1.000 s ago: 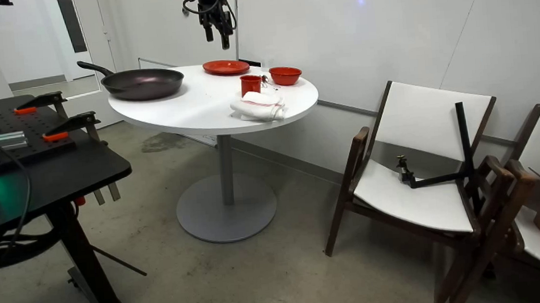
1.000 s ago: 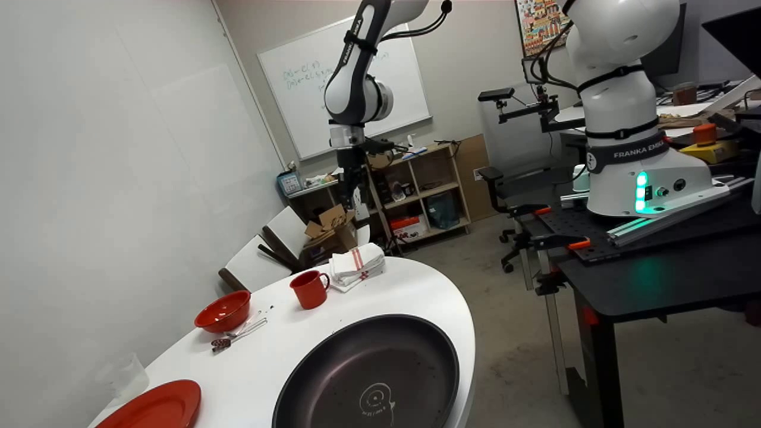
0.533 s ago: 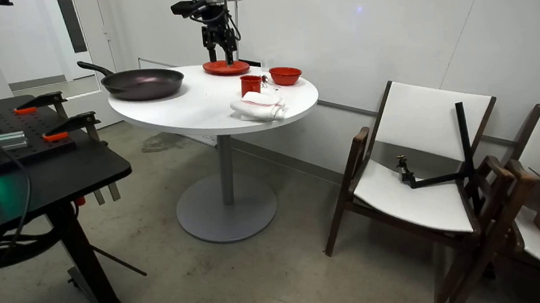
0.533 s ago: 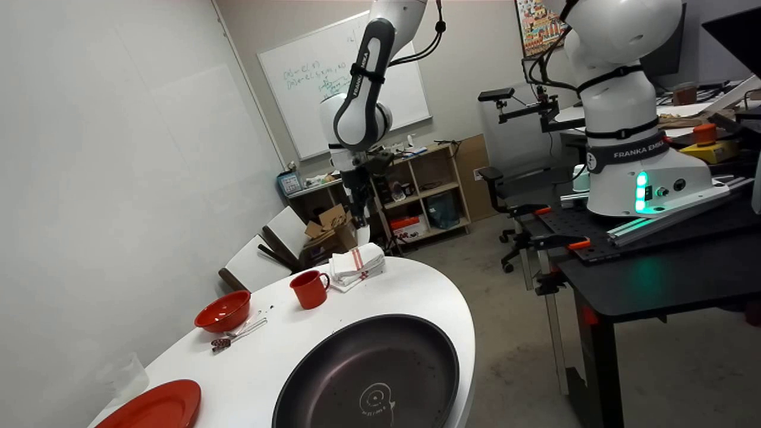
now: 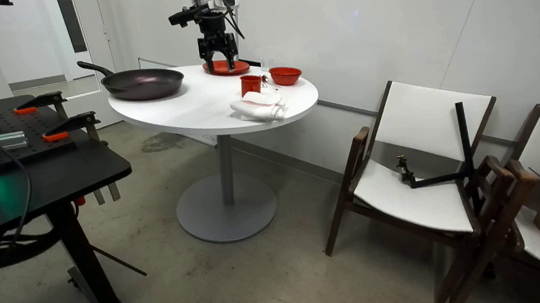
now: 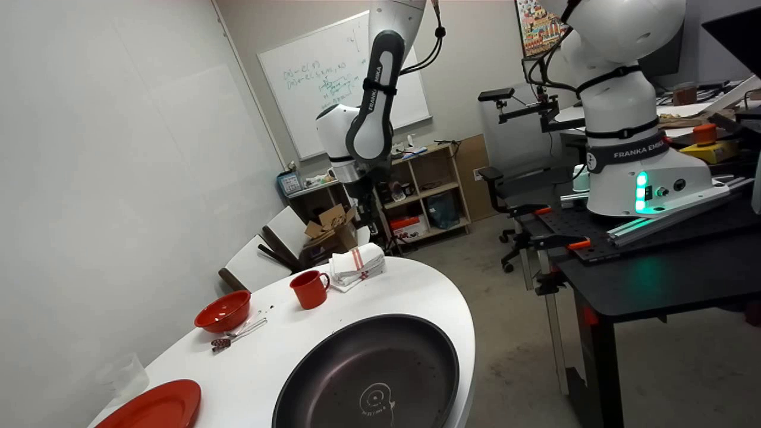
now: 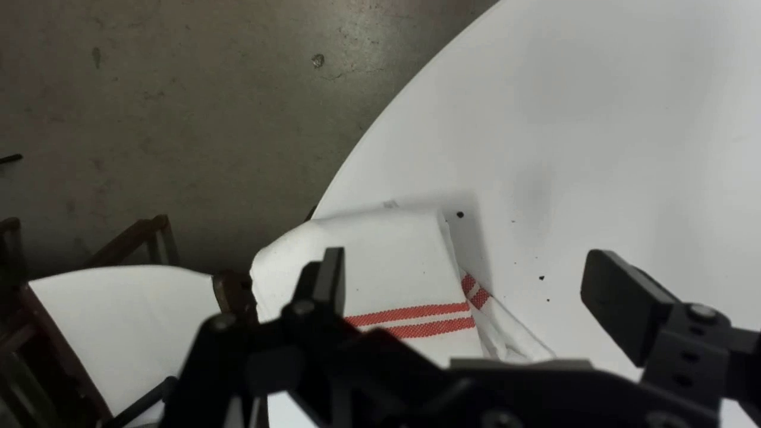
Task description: Pick a cloth and wipe the pan
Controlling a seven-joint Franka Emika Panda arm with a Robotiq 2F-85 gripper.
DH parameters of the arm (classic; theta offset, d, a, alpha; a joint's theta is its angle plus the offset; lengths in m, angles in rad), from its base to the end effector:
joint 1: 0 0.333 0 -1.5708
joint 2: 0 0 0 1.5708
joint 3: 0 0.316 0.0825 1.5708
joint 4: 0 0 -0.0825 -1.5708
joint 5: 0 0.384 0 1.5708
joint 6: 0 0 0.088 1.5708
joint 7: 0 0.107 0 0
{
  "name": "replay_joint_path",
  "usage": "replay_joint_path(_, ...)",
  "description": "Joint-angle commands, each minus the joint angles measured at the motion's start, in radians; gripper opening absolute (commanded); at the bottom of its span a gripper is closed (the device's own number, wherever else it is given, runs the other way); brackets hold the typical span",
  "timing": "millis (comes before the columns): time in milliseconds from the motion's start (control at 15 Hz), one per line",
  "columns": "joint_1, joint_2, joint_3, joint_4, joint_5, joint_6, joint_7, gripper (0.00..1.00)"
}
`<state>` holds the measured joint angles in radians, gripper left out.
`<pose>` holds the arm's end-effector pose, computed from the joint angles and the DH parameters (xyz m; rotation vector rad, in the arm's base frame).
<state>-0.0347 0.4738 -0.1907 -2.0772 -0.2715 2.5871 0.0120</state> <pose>0.5785 -0.1265 0.2038 2.9057 0.0202 0.0156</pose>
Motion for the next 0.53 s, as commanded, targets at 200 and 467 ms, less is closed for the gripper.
replay_joint_path(200, 0.048, 0.048, -0.016, 0.036, -0.18, 0.004, -0.039, 1.0)
replay_joint_path(467, 0.074, 0.095, -0.048, 0.075, -0.301, 0.022, -0.014, 1.0)
